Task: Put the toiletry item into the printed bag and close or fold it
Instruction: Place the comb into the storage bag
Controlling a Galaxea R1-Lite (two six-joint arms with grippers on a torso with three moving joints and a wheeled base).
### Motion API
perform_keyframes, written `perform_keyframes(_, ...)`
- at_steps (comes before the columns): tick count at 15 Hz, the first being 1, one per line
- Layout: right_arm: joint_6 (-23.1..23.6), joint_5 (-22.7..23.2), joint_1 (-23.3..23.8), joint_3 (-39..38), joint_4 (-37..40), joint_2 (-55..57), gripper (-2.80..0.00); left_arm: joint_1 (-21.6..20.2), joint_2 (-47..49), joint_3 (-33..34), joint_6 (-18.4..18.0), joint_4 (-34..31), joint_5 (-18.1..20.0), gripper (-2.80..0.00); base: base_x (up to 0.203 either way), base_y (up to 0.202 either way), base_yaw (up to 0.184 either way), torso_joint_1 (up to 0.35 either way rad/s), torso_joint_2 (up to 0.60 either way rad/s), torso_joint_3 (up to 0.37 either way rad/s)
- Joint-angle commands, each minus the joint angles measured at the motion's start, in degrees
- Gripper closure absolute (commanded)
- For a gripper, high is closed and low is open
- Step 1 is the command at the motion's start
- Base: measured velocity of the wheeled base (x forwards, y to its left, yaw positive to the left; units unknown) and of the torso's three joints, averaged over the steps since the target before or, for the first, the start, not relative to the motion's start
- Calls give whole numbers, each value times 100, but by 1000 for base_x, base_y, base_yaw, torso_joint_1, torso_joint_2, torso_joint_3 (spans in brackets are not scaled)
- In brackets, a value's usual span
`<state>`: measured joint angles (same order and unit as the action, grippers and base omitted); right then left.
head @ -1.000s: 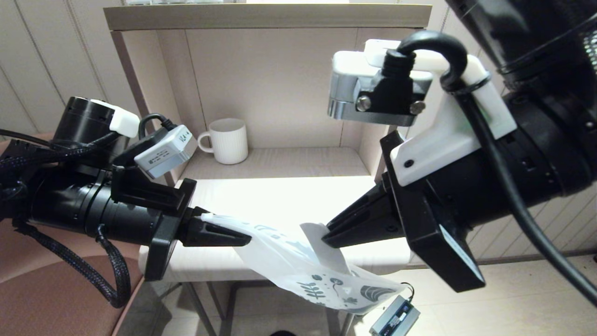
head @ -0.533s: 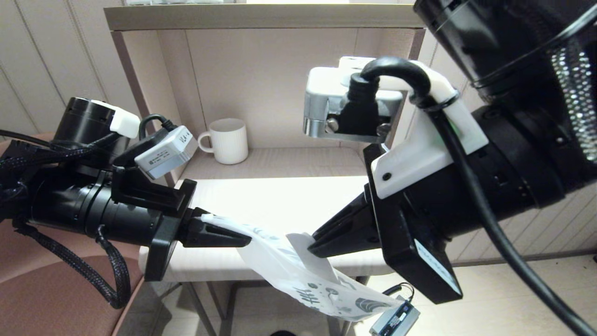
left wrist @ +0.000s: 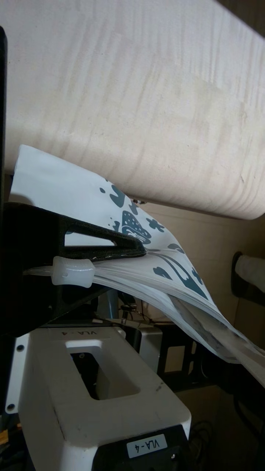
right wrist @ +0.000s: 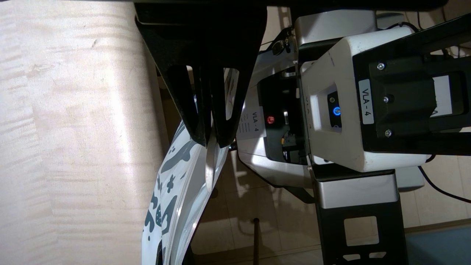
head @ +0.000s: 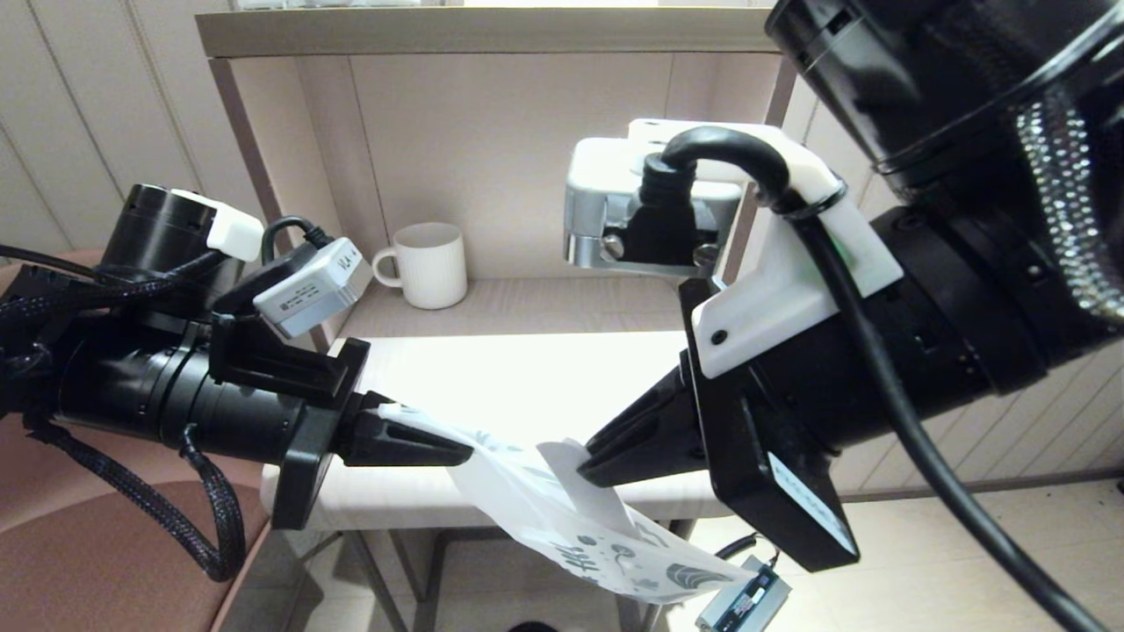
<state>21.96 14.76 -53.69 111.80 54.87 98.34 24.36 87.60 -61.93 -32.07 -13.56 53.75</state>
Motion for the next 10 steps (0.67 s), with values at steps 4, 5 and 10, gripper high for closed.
perform_keyframes(4, 19, -52, -10, -18, -12, 45, -280, -1, -15, 5, -18, -7, 31, 0, 0, 0, 0, 0, 0, 0)
perform_keyframes(5, 19, -51, -19, -18, -20, 45, -280, -1, -15, 5, -17, -7, 39, 0, 0, 0, 0, 0, 0, 0)
perform_keyframes(10, 19, -52, -19, -79, -19, 1, -280, -1, -15, 4, -11, -7, 39, 0, 0, 0, 0, 0, 0, 0)
